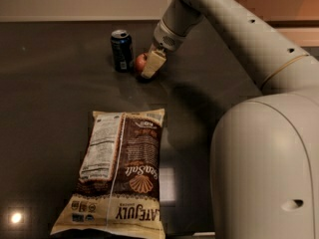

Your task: Move apple near pepsi can

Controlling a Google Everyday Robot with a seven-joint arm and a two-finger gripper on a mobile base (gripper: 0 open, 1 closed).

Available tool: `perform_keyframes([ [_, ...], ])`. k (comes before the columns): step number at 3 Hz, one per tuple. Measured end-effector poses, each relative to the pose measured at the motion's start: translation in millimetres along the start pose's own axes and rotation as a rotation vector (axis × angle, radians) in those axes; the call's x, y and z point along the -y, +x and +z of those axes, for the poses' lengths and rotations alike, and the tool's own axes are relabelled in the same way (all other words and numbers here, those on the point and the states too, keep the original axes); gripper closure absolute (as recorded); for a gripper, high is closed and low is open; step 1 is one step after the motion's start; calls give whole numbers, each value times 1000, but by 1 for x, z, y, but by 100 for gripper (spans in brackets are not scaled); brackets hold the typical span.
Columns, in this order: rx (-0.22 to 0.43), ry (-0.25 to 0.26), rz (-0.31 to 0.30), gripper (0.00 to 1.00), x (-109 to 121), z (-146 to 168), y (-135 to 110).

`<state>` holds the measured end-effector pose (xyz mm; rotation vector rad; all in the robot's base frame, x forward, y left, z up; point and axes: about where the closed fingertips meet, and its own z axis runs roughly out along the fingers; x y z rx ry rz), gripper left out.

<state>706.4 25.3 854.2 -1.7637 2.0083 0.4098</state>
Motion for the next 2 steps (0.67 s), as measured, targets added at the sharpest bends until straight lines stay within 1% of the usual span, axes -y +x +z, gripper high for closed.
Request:
perform_keyframes([
  [1, 0, -4, -1, 0, 0, 3, 0],
  [2, 0, -4, -1, 0, 0, 4, 0],
])
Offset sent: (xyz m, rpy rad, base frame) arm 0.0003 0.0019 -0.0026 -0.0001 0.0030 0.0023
